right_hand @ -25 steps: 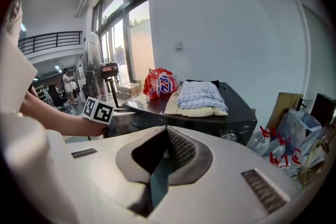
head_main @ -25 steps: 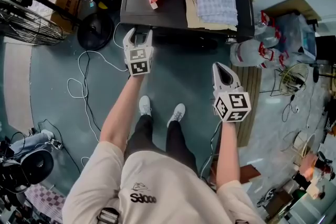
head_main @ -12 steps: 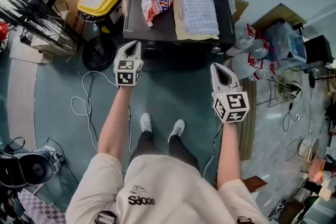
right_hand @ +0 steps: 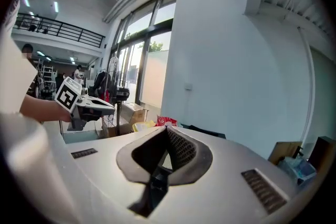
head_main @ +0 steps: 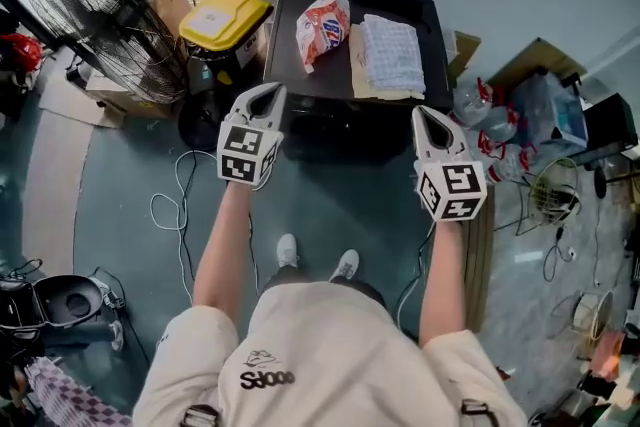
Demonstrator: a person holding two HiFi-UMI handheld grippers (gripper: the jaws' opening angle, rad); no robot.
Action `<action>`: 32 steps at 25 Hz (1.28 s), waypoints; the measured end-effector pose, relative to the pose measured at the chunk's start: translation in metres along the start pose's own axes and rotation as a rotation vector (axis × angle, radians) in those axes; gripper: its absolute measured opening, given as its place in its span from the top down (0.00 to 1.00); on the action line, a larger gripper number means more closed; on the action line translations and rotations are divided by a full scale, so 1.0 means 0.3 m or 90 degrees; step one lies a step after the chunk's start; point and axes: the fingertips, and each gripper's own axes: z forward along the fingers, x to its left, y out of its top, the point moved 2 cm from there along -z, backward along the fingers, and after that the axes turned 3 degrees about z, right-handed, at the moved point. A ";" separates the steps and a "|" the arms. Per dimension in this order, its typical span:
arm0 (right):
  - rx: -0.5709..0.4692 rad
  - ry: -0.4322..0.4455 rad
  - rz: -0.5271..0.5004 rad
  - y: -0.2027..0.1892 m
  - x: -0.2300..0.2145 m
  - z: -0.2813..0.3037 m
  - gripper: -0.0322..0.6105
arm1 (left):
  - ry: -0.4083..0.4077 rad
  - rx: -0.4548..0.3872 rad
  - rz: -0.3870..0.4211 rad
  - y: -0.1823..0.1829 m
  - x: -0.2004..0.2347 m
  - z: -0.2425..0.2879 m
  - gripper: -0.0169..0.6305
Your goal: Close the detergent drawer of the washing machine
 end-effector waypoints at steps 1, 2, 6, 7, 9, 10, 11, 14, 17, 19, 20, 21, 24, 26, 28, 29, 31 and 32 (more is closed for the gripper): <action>-0.003 0.002 -0.008 0.021 0.011 0.000 0.94 | 0.000 -0.008 0.004 0.030 0.003 -0.021 0.95; -0.008 0.006 -0.017 0.042 0.024 0.003 0.94 | 0.002 -0.017 0.009 0.059 0.010 -0.041 0.95; -0.026 0.022 -0.048 0.110 0.069 0.008 0.94 | 0.020 -0.052 0.031 0.158 0.033 -0.119 0.95; -0.029 0.025 -0.053 0.125 0.077 0.005 0.94 | 0.021 -0.060 0.036 0.180 0.032 -0.136 0.95; -0.037 0.032 -0.062 0.157 0.094 -0.003 0.94 | 0.021 -0.073 0.048 0.221 0.027 -0.170 0.95; -0.041 0.036 -0.066 0.173 0.105 -0.007 0.94 | 0.020 -0.079 0.054 0.240 0.023 -0.187 0.95; -0.045 0.041 -0.071 0.188 0.119 -0.013 0.94 | 0.020 -0.085 0.060 0.257 0.017 -0.205 0.95; -0.056 0.057 -0.087 0.224 0.165 -0.030 0.94 | 0.014 -0.098 0.076 0.299 -0.006 -0.257 0.95; -0.066 0.076 -0.098 0.258 0.206 -0.041 0.94 | 0.006 -0.107 0.088 0.347 -0.028 -0.294 0.95; -0.073 0.091 -0.109 0.282 0.238 -0.045 0.94 | 0.004 -0.114 0.091 0.379 -0.034 -0.319 0.95; -0.076 0.098 -0.115 0.292 0.253 -0.048 0.94 | 0.005 -0.117 0.094 0.390 -0.036 -0.330 0.95; -0.077 0.103 -0.120 0.299 0.266 -0.052 0.94 | 0.007 -0.118 0.098 0.397 -0.040 -0.340 0.95; -0.083 0.113 -0.130 0.316 0.298 -0.062 0.94 | 0.005 -0.118 0.109 0.408 -0.055 -0.360 0.95; -0.086 0.117 -0.136 0.323 0.313 -0.065 0.94 | 0.004 -0.120 0.114 0.412 -0.061 -0.371 0.95; -0.084 0.118 -0.137 0.321 0.321 -0.069 0.94 | 0.004 -0.119 0.121 0.410 -0.067 -0.376 0.95; -0.082 0.118 -0.137 0.317 0.323 -0.070 0.94 | 0.004 -0.118 0.123 0.405 -0.069 -0.376 0.95; -0.079 0.116 -0.137 0.309 0.324 -0.070 0.94 | 0.005 -0.115 0.121 0.392 -0.068 -0.379 0.95; -0.077 0.116 -0.137 0.304 0.325 -0.069 0.94 | 0.005 -0.115 0.120 0.387 -0.066 -0.380 0.95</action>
